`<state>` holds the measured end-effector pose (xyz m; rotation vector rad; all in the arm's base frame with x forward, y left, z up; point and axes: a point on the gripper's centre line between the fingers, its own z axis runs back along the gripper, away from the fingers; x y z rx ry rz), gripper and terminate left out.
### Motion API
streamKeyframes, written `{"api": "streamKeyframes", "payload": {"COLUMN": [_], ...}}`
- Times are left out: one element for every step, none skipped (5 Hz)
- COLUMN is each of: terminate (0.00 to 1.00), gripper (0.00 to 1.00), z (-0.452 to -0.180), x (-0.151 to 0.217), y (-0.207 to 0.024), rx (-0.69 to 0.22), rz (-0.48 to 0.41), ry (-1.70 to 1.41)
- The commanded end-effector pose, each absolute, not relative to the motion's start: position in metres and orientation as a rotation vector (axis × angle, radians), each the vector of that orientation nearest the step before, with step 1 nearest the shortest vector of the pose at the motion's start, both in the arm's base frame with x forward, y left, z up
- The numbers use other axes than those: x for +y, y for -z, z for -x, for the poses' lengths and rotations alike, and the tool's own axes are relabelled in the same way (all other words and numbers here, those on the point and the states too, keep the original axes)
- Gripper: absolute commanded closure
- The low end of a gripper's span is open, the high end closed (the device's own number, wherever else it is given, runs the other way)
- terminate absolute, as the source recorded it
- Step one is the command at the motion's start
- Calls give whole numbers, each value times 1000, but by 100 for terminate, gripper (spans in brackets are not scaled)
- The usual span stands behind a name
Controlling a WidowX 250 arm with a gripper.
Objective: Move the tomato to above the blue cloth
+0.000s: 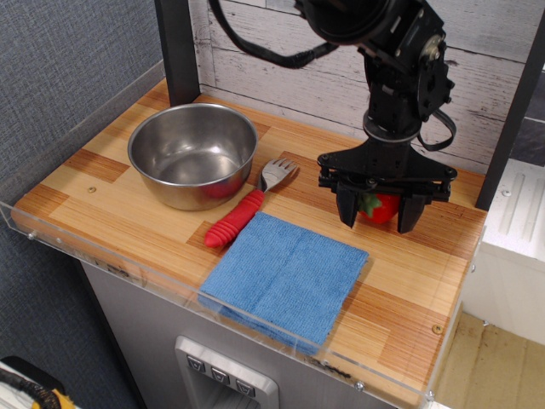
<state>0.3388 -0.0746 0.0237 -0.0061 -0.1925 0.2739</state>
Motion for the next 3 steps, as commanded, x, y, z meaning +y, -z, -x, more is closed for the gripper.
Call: {"api": "streamKeyframes", "payload": {"terminate": [0,0,0], "gripper": [0,0,0], "z": [-337,-334,-332], "x": [-74,-76,-77], "y": [-33,-32,-31], "rx": [-212,-210,-210], "rz": [15,1,-11], "ry": [-288,-289,-291]}}
